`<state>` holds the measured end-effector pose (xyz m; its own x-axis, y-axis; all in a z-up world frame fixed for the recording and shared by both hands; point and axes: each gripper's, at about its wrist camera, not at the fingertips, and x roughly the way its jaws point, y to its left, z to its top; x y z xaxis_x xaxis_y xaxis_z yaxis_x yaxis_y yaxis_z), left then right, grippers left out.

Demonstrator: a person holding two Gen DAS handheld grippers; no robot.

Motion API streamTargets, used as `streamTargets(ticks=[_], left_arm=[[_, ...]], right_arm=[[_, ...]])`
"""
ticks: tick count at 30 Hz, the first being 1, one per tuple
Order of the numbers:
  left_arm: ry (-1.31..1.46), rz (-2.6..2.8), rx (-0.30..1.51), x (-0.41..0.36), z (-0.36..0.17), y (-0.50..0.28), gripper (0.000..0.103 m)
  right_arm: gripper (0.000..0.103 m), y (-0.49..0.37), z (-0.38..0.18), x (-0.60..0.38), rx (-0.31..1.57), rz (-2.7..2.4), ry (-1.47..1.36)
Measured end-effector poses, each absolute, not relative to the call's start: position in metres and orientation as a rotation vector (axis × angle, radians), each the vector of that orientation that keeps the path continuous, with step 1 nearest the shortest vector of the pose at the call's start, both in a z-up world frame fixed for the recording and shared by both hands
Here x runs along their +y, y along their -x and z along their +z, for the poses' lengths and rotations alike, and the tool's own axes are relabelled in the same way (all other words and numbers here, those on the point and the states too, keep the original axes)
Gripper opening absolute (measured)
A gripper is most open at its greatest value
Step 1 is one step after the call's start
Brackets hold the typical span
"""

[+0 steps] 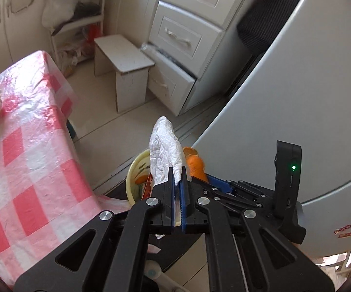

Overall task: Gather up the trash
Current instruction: 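Open both tools over the yellow bin to drop tissue and peel, then bring both open tools back over the table toward the remaining trash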

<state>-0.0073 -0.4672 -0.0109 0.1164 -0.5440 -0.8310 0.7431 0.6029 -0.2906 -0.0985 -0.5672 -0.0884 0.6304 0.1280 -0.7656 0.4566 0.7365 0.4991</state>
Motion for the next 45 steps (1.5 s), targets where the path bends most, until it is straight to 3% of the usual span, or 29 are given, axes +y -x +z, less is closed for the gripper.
streamTargets(ticks=[2, 7, 14, 19, 25, 31, 45], left_arm=[[-0.251, -0.934, 1.121, -0.479, -0.016, 0.003, 0.008], [-0.267, -0.883, 1.063, -0.477, -0.008, 0.003, 0.055], [-0.187, -0.797, 0.917, -0.408, 0.035, 0.012, 0.076], [-0.114, -0.697, 0.803, -0.332, 0.068, 0.019, 0.088], [0.036, -0.552, 0.702, -0.229, 0.105, 0.022, 0.095], [0.112, -0.432, 0.603, -0.151, 0.13, 0.03, 0.096], [0.174, -0.411, 0.589, -0.109, 0.131, 0.033, 0.096]], right_arm=[[0.059, 0.1, -0.095, -0.576, 0.891, -0.242, -0.776], [0.06, 0.115, -0.088, -0.583, 0.852, -0.284, -0.823], [0.064, 0.136, -0.044, -0.563, 0.723, -0.308, -0.796], [0.072, 0.129, 0.014, -0.519, 0.592, -0.238, -0.711], [0.082, 0.104, 0.071, -0.441, 0.471, -0.069, -0.613], [0.086, 0.069, 0.077, -0.369, 0.492, 0.082, -0.53], [0.086, 0.062, 0.063, -0.327, 0.515, 0.087, -0.449]])
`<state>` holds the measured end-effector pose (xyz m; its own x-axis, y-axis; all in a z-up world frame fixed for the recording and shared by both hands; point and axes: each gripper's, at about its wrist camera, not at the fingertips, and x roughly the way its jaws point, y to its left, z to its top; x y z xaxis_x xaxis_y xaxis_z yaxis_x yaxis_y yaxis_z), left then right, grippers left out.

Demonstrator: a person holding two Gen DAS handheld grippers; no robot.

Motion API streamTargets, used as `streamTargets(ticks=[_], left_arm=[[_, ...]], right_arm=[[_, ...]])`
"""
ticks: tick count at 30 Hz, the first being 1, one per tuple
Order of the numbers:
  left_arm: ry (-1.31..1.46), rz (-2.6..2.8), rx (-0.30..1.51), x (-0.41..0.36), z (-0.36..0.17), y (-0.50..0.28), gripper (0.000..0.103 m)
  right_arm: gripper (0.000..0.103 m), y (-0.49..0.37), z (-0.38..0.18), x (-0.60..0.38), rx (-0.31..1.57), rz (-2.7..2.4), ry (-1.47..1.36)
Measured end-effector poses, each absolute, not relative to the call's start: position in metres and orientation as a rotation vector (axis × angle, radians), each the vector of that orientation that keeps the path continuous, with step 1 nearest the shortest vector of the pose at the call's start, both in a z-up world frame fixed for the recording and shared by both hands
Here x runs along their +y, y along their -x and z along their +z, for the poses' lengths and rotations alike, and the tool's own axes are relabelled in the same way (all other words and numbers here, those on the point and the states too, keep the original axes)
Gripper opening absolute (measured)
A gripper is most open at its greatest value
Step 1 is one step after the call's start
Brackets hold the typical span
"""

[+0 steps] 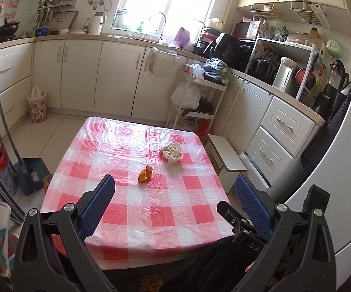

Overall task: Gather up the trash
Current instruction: 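Bring both open tools back over the table toward the remaining trash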

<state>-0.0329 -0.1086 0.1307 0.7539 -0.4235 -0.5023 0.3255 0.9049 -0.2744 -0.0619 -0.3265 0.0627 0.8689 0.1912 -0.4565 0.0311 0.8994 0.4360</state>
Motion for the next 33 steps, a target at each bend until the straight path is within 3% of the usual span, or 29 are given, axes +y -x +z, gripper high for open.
streamTargets(ticks=[33], left_arm=[[0.164, -0.42, 0.587, -0.115, 0.135, 0.04, 0.096]], right_arm=[[0.086, 0.066, 0.06, -0.34, 0.5, 0.094, -0.534]])
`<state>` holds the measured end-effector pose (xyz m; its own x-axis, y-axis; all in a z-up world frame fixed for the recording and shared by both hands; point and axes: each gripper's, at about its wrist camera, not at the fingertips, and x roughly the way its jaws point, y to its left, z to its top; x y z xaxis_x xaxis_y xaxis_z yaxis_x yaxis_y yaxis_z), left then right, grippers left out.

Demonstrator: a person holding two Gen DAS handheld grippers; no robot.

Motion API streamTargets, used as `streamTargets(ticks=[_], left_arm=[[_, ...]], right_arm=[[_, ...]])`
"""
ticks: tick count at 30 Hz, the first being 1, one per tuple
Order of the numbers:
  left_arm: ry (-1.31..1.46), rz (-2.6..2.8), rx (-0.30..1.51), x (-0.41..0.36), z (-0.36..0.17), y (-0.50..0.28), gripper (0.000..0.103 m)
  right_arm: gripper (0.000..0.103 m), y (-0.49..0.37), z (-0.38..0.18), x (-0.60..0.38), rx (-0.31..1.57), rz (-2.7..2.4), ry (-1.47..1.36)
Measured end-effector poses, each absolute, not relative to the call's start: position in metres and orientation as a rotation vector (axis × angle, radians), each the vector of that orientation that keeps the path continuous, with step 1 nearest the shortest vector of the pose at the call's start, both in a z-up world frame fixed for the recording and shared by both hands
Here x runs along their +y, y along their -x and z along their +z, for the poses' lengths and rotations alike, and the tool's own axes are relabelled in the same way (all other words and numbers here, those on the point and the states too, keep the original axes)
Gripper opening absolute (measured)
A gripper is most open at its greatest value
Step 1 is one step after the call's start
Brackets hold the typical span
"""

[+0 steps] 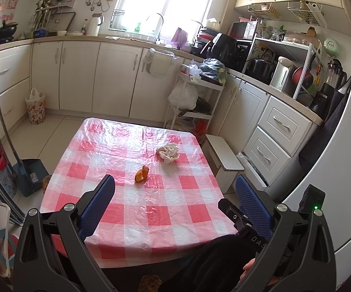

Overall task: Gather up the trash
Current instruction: 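Bring both open tools back over the table toward the remaining trash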

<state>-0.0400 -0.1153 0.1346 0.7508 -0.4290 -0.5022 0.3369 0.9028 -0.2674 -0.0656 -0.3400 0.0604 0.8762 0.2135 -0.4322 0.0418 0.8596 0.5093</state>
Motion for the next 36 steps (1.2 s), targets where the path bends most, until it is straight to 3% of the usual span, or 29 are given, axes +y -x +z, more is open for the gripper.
streamTargets(ticks=[36], left_arm=[[0.157, -0.423, 0.587, -0.1141, 0.136, 0.0402, 0.096]], right_arm=[[0.086, 0.0645, 0.0611, -0.3386, 0.508, 0.09, -0.524]])
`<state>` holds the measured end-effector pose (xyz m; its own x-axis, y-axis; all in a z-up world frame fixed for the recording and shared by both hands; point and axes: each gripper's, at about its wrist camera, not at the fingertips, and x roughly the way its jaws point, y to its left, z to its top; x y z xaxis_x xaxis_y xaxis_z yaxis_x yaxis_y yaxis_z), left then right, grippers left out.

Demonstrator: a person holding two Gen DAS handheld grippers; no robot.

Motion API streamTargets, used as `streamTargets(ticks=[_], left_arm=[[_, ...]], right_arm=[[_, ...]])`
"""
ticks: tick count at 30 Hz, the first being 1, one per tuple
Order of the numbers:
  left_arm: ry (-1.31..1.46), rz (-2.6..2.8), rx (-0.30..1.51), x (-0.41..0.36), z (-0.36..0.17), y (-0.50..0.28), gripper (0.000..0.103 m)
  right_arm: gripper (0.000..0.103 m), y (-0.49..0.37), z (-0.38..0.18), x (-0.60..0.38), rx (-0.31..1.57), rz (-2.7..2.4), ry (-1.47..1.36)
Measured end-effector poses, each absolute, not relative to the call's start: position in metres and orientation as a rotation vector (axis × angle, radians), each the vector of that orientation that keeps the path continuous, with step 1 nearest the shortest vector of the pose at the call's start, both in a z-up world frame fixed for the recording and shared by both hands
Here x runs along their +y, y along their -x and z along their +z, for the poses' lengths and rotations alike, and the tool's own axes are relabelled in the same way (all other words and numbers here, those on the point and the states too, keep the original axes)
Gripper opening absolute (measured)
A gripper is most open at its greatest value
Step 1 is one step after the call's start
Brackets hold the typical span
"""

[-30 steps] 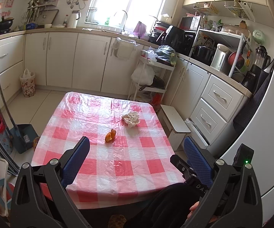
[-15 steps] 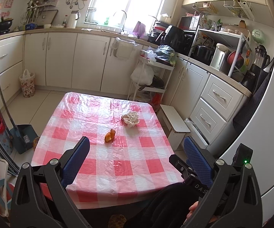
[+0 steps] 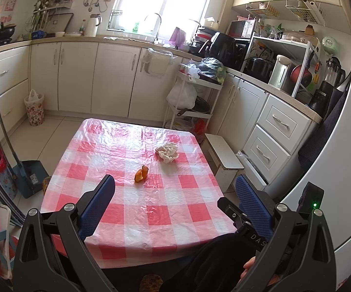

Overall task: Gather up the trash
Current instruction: 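Bring both open tools back over the table toward the remaining trash, then grasp the small orange peel with the left tool while the right tool grasps the crumpled tissue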

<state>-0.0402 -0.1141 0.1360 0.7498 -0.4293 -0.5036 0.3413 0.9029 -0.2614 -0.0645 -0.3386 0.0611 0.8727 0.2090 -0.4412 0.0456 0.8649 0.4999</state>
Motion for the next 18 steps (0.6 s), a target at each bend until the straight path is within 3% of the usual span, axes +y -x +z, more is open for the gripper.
streamTargets(ticks=[11, 18], left_arm=[[0.216, -0.263, 0.709, -0.047, 0.069, -0.011, 0.096], [0.135, -0.284, 0.769, -0.061, 0.03, -0.056, 0.096]], right_arm=[[0.086, 0.013, 0.057, -0.34, 0.644, 0.105, -0.469], [0.086, -0.054, 0.042, -0.347, 0.728, 0.111, -0.446]])
